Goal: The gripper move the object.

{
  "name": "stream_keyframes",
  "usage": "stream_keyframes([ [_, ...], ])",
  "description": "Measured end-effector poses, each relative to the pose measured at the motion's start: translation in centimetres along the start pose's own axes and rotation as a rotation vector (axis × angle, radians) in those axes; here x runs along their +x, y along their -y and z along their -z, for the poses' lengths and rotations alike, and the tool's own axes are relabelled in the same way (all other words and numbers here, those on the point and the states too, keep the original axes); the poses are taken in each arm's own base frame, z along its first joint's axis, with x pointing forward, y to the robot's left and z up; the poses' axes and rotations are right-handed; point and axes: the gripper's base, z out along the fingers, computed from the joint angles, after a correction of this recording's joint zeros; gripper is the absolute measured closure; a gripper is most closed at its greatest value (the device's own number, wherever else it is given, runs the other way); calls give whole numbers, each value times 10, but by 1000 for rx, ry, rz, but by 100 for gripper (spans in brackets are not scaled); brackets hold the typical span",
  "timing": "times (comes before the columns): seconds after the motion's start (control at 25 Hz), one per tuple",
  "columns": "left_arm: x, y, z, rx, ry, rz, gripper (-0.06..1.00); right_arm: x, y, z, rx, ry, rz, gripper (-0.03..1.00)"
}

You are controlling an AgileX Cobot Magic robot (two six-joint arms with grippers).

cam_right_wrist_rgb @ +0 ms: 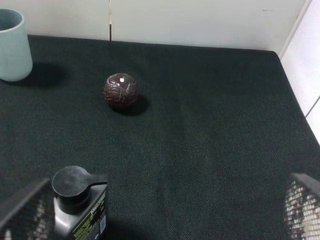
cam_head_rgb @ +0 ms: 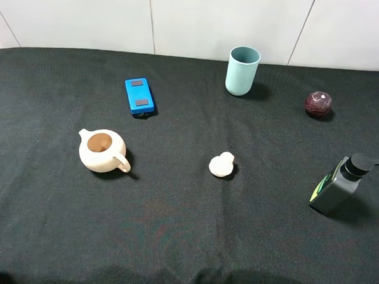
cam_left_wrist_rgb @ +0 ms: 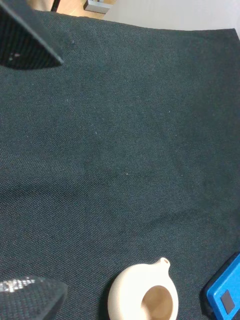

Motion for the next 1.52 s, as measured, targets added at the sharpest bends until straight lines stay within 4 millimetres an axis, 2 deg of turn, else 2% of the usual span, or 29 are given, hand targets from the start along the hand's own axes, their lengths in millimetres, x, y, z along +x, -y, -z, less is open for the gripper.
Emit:
stream_keyframes([
  [0.28,0,0,0,0,0,0,6,-1,0,-3,-1,-22,1,27],
  [0.4,0,0,0,0,0,0,6,-8,0,-8,-4,-65,2,27],
  [1.16,0,0,0,0,0,0,6,-87,0,-74,-47,-363,-21,27],
  [1.52,0,0,0,0,0,0,6,-136,-1,-108,-84,-466,-49,27],
])
